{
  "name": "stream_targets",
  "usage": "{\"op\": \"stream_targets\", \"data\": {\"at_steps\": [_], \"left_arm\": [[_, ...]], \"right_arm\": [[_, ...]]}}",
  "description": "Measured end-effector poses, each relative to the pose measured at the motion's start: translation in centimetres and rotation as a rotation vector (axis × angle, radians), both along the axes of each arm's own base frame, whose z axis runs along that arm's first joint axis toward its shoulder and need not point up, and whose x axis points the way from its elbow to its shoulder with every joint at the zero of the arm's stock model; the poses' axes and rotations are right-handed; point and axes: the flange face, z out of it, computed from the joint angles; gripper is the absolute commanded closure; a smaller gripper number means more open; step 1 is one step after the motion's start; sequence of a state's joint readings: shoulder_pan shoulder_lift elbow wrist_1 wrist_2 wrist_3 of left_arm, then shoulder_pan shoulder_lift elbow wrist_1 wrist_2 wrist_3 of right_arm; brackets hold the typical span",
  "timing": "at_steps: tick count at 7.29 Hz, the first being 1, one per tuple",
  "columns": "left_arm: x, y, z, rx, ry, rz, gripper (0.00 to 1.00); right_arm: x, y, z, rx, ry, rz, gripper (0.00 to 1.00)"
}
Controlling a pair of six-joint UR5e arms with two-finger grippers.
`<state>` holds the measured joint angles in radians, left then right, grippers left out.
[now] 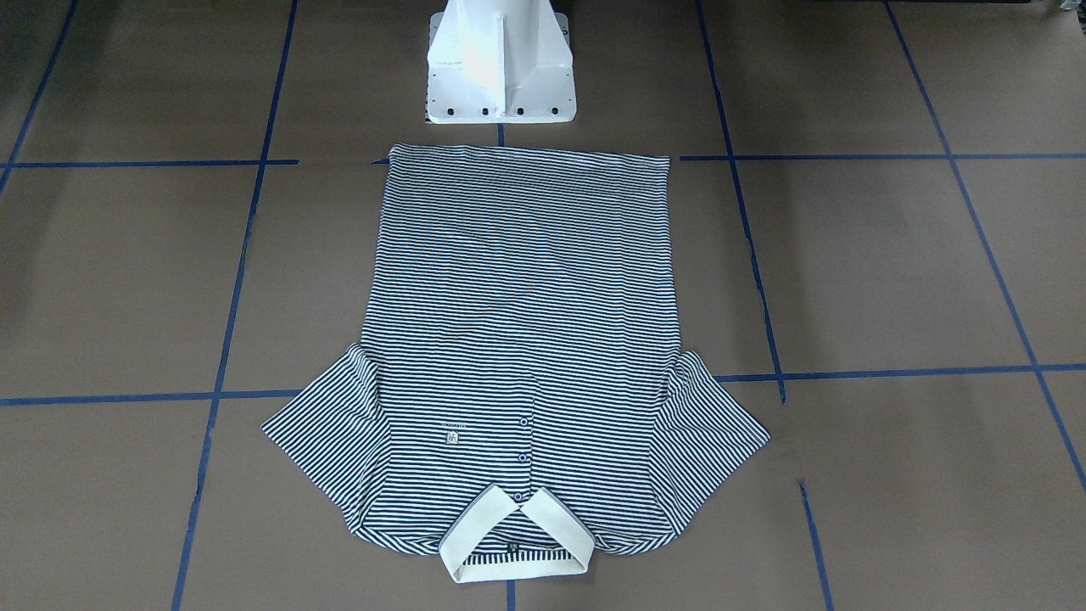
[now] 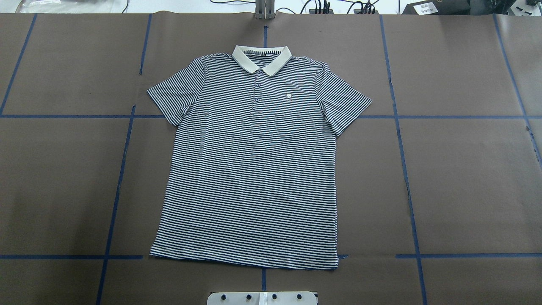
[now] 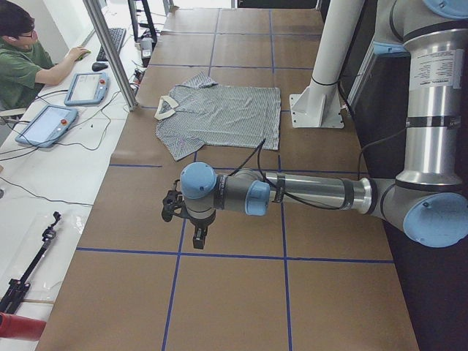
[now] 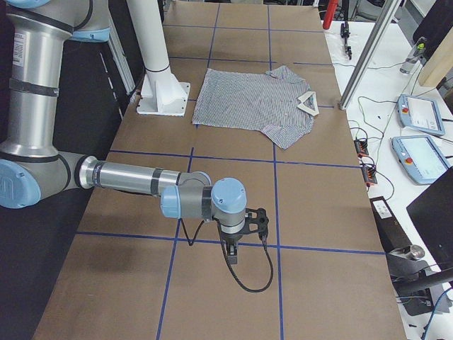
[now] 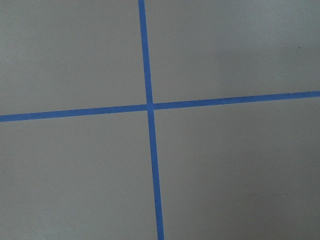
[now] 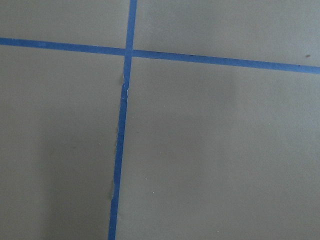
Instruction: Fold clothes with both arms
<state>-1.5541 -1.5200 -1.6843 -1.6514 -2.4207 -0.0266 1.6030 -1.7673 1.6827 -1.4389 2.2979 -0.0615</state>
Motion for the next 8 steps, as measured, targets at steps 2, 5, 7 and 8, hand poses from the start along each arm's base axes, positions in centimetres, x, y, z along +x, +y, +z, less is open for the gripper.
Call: {"op": "stream_targets", "data": {"at_steps": [2, 5, 7, 8], "left_arm": [[0.1, -0.2, -0.3, 0.010, 0.001, 0.001, 0.00], [0.2, -0.6, -0.9, 0.054, 0.003, 0.001, 0.00], [0.2, -1.2, -2.1, 0.153, 0.006, 0.000, 0.00], [0.3, -1.9, -3.5, 0.243, 0.009, 0.001, 0.00]], "right_arm": [[0.0, 0.0, 0.0, 0.001, 0.000, 0.000, 0.00], [-0.3, -0.6, -1.7, 0.029, -0.001, -0.001, 0.00], [-1.3, -4.2, -6.6, 0.134, -0.001, -0.026, 0.00], [-1.9, -7.2, -9.5, 0.198, 0.002, -0.037, 0.00]]}}
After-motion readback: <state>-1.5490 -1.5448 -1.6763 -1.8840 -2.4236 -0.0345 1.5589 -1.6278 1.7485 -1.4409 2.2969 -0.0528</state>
